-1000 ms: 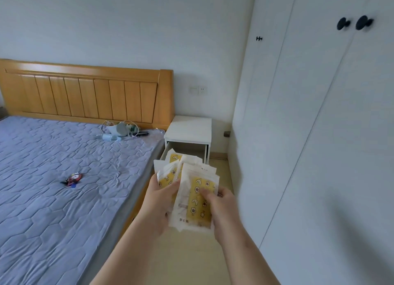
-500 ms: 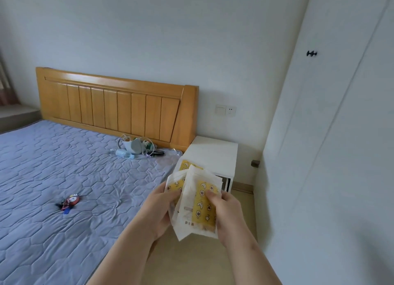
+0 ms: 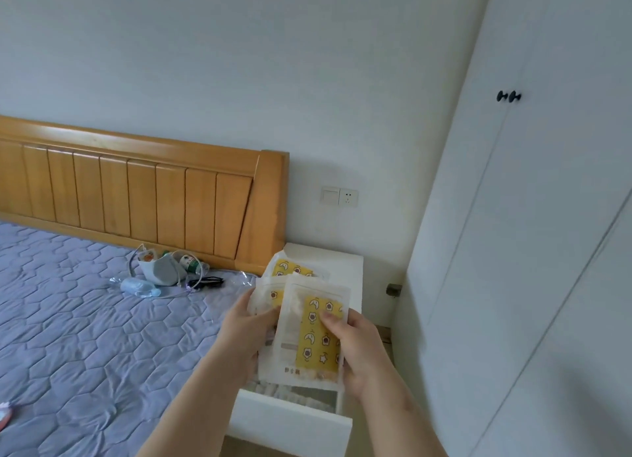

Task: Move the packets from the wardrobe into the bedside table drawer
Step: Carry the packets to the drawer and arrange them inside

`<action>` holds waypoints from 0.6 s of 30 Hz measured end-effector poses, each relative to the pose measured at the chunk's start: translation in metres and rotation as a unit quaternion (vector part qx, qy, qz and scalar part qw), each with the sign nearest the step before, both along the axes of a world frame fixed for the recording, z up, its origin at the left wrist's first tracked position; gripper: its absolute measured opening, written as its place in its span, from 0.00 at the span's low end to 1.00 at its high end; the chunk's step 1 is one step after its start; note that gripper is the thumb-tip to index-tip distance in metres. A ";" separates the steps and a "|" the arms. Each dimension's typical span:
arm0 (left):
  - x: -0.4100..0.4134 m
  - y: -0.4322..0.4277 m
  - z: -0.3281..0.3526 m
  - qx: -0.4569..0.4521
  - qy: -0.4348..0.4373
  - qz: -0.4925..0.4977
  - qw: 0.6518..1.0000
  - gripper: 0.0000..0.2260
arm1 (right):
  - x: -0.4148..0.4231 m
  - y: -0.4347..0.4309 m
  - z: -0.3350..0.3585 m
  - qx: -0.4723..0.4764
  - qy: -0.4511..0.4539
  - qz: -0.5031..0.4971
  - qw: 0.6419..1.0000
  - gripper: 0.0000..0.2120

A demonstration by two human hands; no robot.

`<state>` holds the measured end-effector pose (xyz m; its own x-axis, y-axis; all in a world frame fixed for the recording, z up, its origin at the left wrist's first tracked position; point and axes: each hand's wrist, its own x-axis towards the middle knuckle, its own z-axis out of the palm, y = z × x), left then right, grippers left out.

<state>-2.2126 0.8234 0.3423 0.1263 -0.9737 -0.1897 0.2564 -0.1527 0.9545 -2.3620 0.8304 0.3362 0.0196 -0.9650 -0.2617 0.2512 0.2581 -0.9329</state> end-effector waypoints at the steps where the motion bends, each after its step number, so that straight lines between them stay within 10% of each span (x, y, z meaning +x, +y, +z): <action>1: 0.002 -0.019 -0.001 0.000 -0.004 -0.016 1.000 0.07 | 0.003 -0.017 -0.002 -0.002 0.000 -0.010 1.000 0.07; 18: 0.021 -0.234 0.005 0.057 0.057 -0.164 0.983 0.08 | 0.033 -0.215 -0.013 -0.024 -0.125 -0.257 0.958 0.05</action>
